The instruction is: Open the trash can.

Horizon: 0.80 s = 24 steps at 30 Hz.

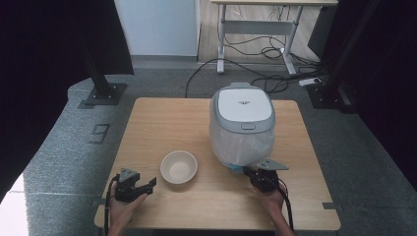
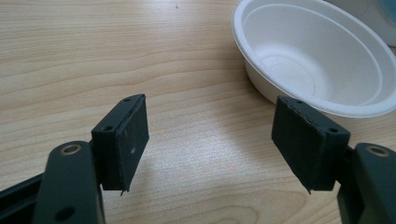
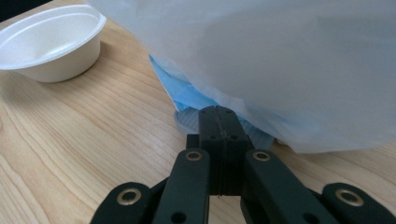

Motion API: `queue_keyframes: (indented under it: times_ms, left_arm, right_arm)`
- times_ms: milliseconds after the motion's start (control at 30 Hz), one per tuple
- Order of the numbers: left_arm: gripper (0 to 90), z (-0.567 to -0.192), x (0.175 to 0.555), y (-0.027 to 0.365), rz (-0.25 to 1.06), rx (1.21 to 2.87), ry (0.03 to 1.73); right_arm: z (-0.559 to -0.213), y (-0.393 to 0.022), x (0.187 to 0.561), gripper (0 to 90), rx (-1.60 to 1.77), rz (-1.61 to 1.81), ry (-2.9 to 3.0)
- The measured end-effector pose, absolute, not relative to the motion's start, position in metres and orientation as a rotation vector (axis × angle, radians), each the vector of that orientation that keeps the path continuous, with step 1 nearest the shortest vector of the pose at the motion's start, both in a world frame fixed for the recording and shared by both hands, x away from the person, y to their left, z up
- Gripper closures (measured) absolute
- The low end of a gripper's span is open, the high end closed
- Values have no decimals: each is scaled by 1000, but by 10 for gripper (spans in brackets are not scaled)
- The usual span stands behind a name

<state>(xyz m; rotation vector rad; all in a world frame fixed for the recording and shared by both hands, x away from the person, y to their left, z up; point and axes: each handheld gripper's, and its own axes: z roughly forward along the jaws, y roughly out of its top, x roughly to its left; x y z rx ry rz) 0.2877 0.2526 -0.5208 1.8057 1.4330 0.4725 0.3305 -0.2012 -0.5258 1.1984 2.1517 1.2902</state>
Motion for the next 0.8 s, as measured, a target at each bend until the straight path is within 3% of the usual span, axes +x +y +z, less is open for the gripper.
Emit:
queue_keyframes:
  times_ms: [800]
  left_arm:
    - [276,-523,288,249,472,1828,1425]
  right_arm:
    - [-536,-196,343,895,1254,1283,2162]
